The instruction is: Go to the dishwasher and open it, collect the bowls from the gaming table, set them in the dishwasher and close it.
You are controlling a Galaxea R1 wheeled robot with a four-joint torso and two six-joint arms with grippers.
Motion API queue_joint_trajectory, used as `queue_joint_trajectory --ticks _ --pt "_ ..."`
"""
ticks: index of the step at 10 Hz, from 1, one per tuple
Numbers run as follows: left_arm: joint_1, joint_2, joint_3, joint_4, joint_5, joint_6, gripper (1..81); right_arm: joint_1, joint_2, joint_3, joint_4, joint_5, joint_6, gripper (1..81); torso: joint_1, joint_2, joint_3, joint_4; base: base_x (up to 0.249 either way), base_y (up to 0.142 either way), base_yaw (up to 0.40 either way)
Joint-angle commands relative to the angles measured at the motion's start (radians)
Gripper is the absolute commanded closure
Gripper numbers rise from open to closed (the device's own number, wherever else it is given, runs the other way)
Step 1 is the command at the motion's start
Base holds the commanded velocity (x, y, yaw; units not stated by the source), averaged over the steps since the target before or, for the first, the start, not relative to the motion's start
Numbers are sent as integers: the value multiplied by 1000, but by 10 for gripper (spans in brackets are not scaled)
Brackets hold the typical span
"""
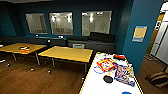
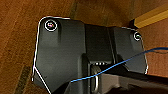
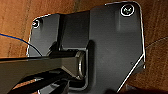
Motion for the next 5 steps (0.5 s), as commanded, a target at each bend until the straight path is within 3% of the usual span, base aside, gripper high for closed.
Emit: queue_joint_trajectory --ticks 1,5 --pt "-46 -1 3 6 46 -1 10 44 1 -8 11 -49 1 10 0 0 0 0 0 0 0" --pt "-46 -7 3 4 48 -1 10 44 4 -11 11 -49 2 10 0 0 0 0 0 0 0"
